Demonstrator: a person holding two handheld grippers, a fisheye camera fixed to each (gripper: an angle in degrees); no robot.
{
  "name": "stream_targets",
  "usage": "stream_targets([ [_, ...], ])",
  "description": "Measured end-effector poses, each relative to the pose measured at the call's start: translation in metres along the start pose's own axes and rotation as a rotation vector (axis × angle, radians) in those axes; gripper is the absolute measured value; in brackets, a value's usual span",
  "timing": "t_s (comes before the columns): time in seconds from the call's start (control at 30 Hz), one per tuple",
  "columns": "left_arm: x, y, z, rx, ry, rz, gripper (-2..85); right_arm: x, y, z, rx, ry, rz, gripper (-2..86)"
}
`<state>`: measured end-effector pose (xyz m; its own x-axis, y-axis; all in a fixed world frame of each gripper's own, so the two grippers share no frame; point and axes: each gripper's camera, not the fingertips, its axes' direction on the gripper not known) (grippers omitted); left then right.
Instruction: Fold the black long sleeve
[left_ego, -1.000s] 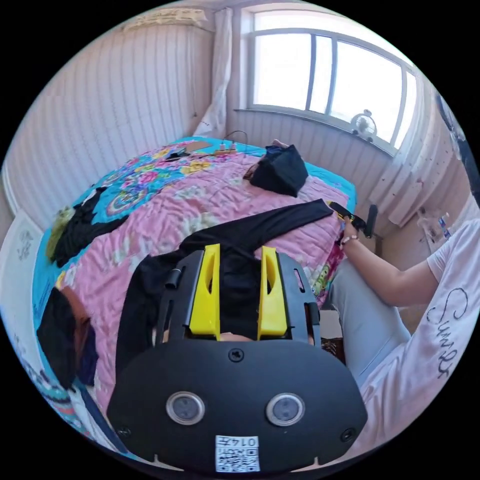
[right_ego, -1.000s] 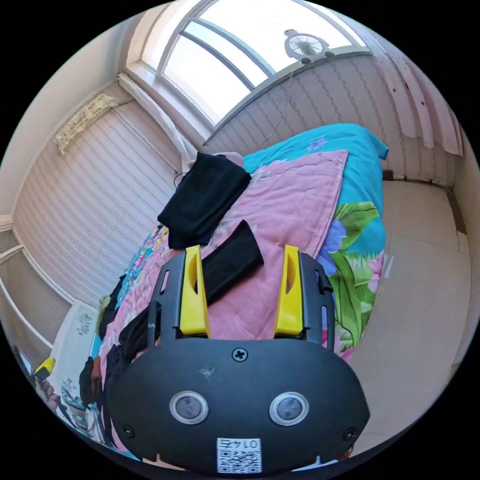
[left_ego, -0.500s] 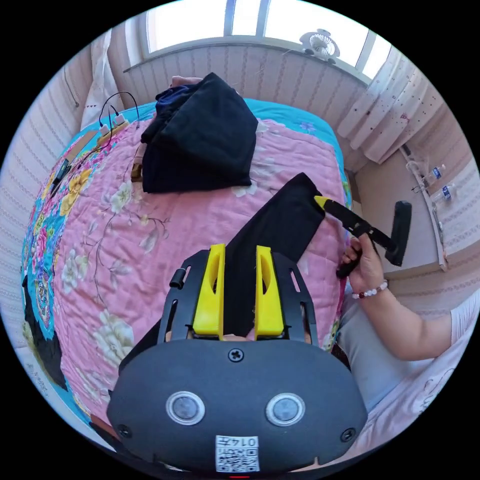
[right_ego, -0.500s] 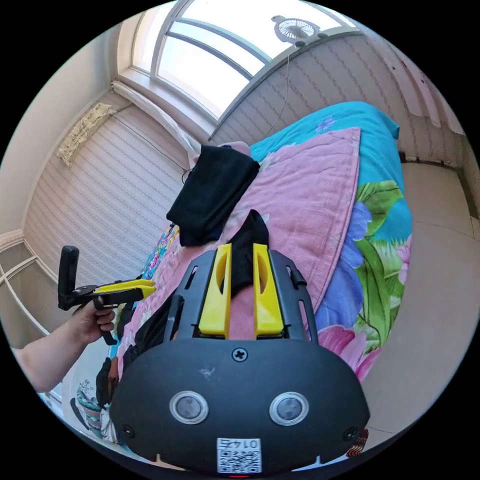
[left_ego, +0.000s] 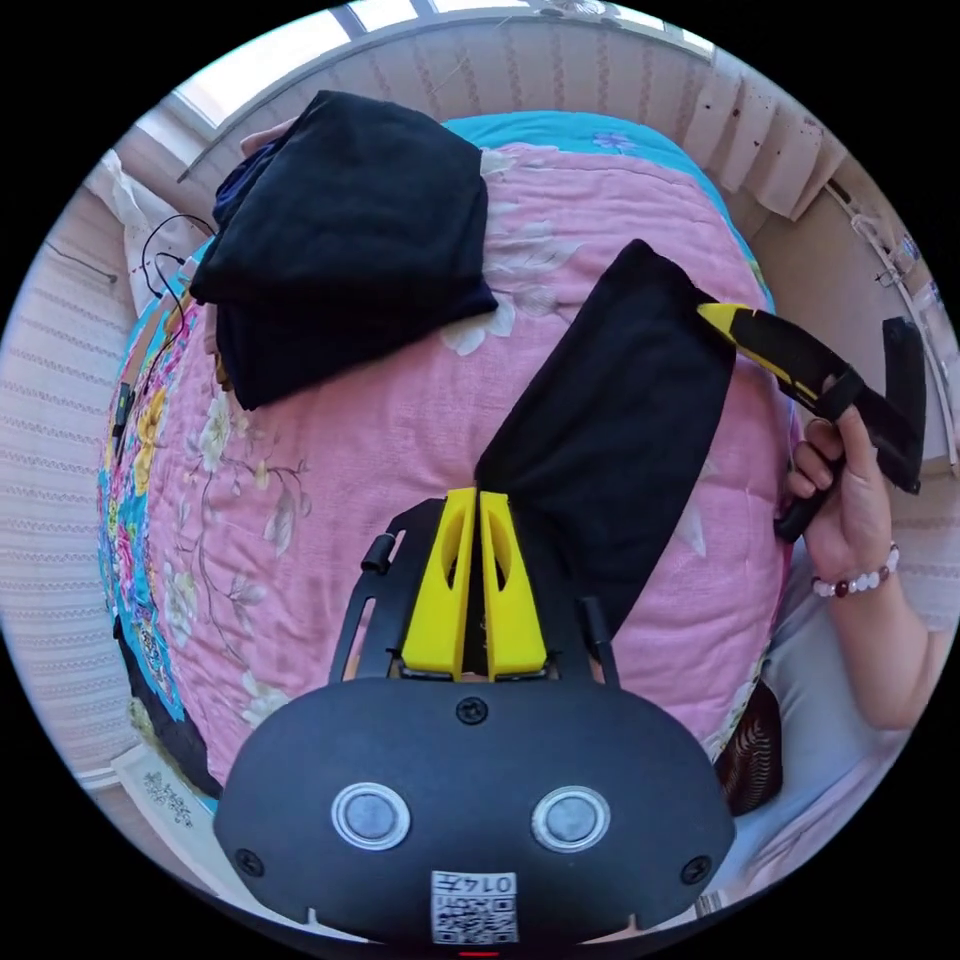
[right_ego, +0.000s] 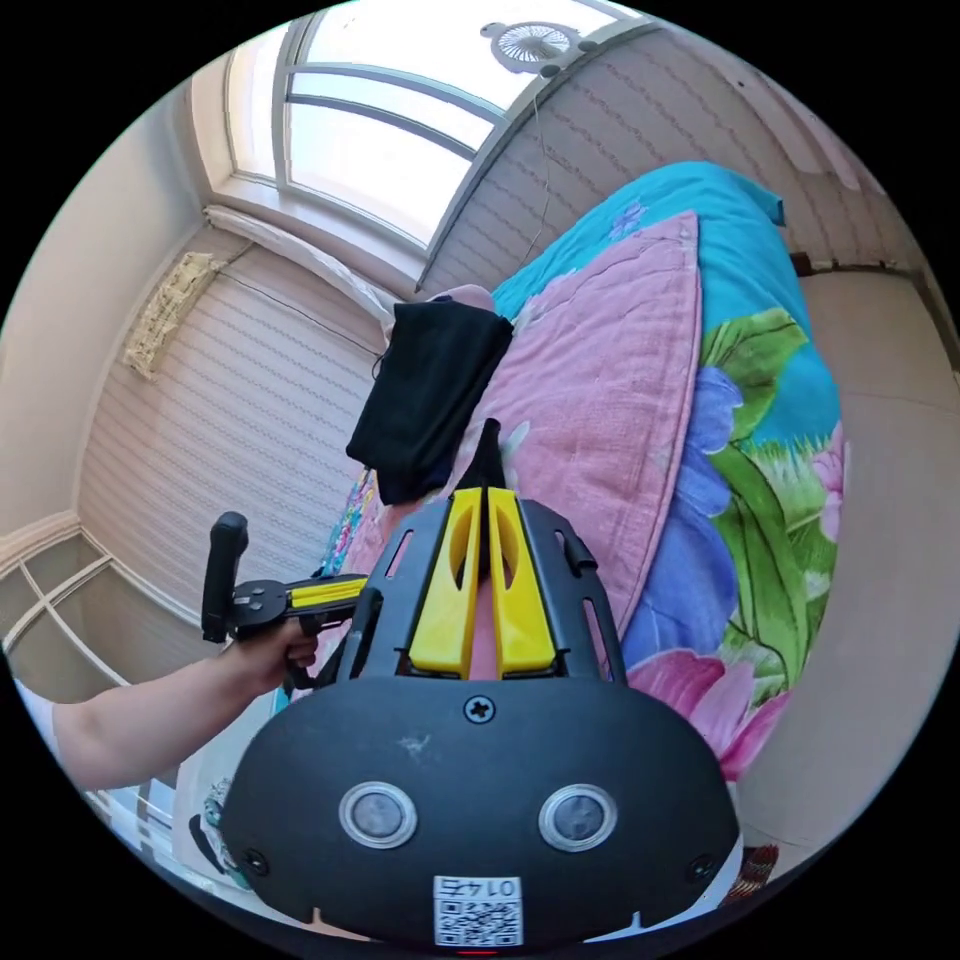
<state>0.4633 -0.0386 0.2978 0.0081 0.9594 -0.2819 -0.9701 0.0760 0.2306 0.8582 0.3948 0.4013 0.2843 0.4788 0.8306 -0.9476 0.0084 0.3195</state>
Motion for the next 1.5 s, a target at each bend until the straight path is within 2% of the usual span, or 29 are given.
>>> stream_targets([
  [0.13,-0.016,0.012,-0.015,0.064,0.039,-0.083,-0.9,-0.018,0.012,0.004,-0.061,-0.193,-0.080,0.3],
  [0.2,-0.029,0.033,-0.029,0.099,0.065,-0.160,-1.0,-0.039,0.023,0.018,-0.176,-0.484,-0.173,0.3],
  [0.23,-0.032,0.041,-0.033,0.110,0.064,-0.180,-1.0,-0.047,0.028,0.023,-0.210,-0.550,-0.201,0.3],
  [0.4,-0.052,0.139,-0.077,0.196,0.026,-0.367,-1.0,-0.165,0.112,0.049,-0.531,-0.957,-0.470,0.2],
  [0.53,-0.062,0.220,-0.104,0.255,0.019,-0.513,-1.0,-0.270,0.203,0.035,-0.728,-1.177,-0.627,0.1],
  [0.6,-0.063,0.273,-0.116,0.287,0.022,-0.598,-1.0,-0.331,0.278,0.020,-0.858,-1.259,-0.715,0.0],
  [0.77,-0.054,0.368,-0.120,0.324,0.045,-0.782,-1.0,-0.410,0.458,0.000,-1.176,-1.224,-0.917,0.0],
  [0.9,-0.043,0.434,-0.096,0.352,0.110,-0.933,-1.0,-0.441,0.608,-0.005,-1.394,-1.015,-1.163,0.1],
  [1.0,-0.040,0.470,-0.086,0.357,0.142,-1.016,-1.0,-0.457,0.690,-0.015,-1.423,-0.879,-1.389,0.2],
  [1.2,-0.032,0.530,-0.085,0.324,0.157,-1.089,-1.0,-0.461,0.821,-0.034,-1.508,-0.821,-1.676,0.8],
  [1.33,-0.028,0.556,-0.088,0.288,0.176,-1.101,-1.0,-0.440,0.865,-0.016,-1.632,-0.773,-1.654,2.1],
  [1.4,-0.027,0.567,-0.091,0.288,0.171,-1.091,-1.0,-0.427,0.869,0.004,-1.699,-0.774,-1.548,4.3],
  [1.5,-0.034,0.575,-0.098,0.308,0.161,-1.062,-1.0,-0.413,0.846,0.036,-1.684,-0.757,-1.444,6.0],
])
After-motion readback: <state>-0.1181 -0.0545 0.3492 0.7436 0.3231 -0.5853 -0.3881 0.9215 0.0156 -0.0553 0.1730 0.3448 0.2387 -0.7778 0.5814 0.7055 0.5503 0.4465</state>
